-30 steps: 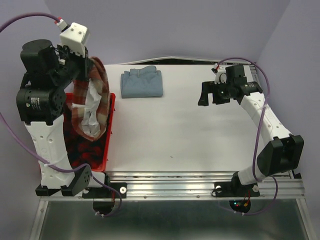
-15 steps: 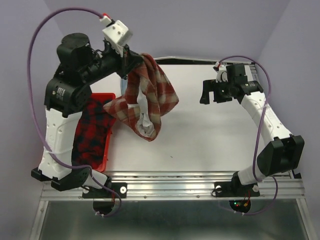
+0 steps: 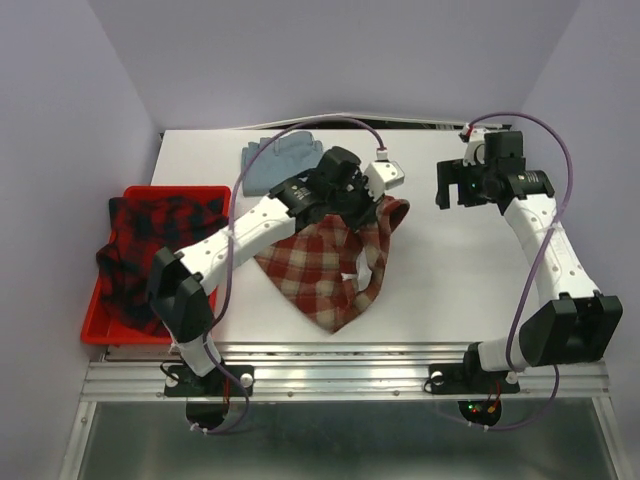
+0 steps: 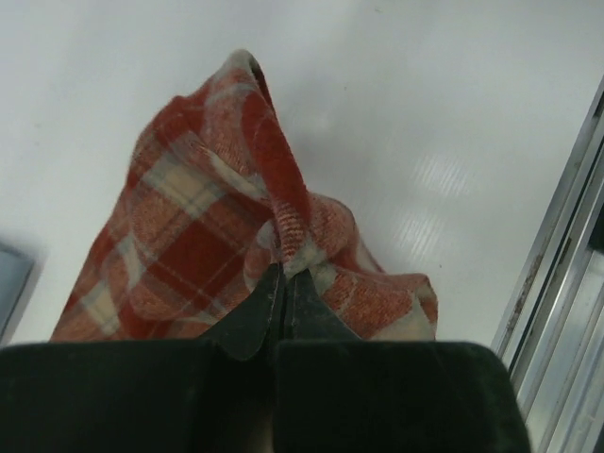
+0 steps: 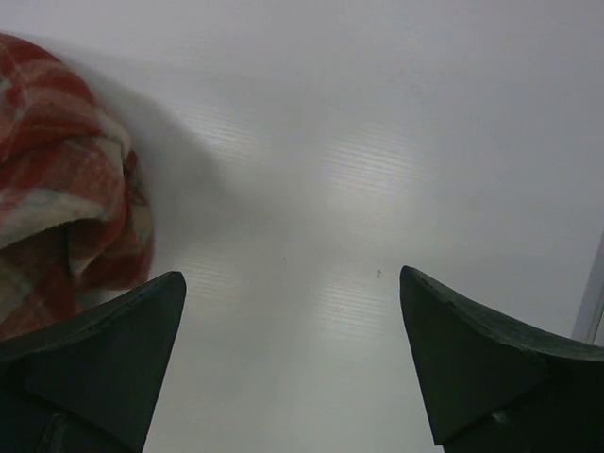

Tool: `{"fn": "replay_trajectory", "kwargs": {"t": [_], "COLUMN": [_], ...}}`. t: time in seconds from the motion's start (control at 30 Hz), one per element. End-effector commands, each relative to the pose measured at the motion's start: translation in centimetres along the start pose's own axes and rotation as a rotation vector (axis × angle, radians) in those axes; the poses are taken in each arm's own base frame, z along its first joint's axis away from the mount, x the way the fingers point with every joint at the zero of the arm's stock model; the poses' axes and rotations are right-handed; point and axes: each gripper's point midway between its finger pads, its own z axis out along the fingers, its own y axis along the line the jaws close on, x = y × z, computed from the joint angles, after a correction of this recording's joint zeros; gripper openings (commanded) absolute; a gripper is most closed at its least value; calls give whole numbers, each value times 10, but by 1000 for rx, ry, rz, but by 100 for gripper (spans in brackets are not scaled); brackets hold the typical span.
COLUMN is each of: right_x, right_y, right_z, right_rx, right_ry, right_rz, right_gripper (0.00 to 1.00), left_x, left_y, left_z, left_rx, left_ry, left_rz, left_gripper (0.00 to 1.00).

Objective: Fold and stack the skirts
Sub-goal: Move the skirt to the center of the board

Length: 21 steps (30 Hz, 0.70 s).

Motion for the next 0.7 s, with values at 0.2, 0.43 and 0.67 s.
{"fn": "replay_trajectory", "kwargs": {"t": [0.2,0.43,0.67], "right_x": [55,42,61], "right_y": [3,34,70], "right_z": [-1,-8,2], "right_rx": [-103,-302,-420], "right_ry": [108,73,161], "right_rz": [-47,-97,-119], "right_gripper": [98,89,82], "left_x": [-28,-38,71], "left_y": [-2,4,-22], "left_z": [63,-1,-60], "left_rx": [111,56,69], "left_ry": [-94,-95,117], "left_rz": [19,61,101], "left_gripper": [21,56,61]}}
